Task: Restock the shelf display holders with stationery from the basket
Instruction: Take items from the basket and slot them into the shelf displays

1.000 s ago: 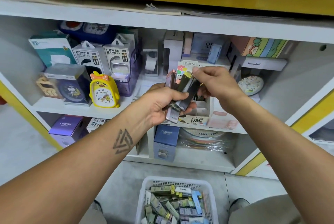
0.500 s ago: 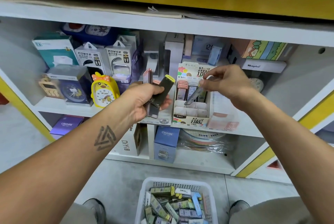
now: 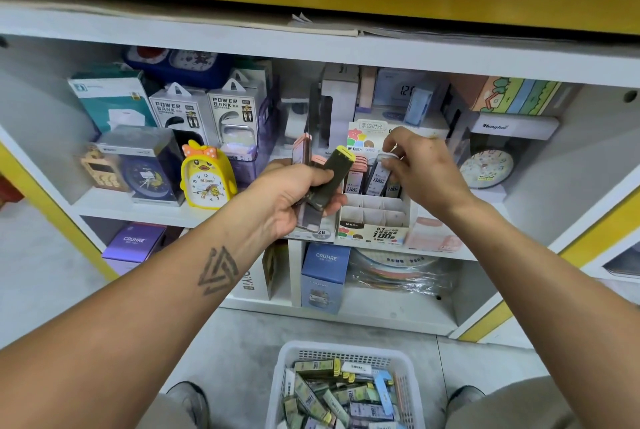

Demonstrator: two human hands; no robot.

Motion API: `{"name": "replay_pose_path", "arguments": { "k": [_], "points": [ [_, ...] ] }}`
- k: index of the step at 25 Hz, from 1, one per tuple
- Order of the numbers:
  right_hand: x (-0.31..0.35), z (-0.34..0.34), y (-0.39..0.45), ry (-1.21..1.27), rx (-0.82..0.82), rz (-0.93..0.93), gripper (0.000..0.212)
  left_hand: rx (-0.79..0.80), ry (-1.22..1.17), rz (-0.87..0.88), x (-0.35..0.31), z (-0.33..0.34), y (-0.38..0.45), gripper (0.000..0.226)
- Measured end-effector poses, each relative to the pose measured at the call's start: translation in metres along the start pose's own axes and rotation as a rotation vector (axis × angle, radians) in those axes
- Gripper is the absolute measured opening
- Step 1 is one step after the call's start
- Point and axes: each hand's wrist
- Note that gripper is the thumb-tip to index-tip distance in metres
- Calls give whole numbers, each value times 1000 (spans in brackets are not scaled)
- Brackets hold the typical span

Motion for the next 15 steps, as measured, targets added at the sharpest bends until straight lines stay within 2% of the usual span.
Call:
{"name": "replay_pose_path", "arguments": {
  "k": [2, 5, 7, 8, 9, 11, 12, 15],
  "points": [
    [-2, 3, 0, -5, 23, -39, 5, 11, -4, 4, -1, 3, 0, 22],
    [-4, 8, -1, -218, 2, -144, 21, 29, -6, 7, 0, 8, 0, 24],
    [-2, 9, -3, -277, 9, -109, 30, 45, -5, 11, 1, 11, -2, 25],
    [1, 7, -3, -190, 34, -40, 31, 54, -1, 12, 2, 13, -2, 27],
    [6, 4, -2, -3, 85, 85, 30, 63, 1, 11, 3, 15, -2, 29],
    [14, -2, -4, 493, 243, 350, 21, 80, -1, 3, 5, 19, -3, 31],
    [17, -6, -6, 663, 304, 416, 16, 89, 0, -3, 6, 21, -3, 31],
    [18, -16, -9, 832, 355, 463, 14, 147, 14, -24, 7, 25, -4, 26]
  ]
}}
Point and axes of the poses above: each hand's wrist, its own y-axis towards the middle knuckle, its own z-axis out of the palm, x = y × z, and after that the axes turned 14 degrees about z, right-handed
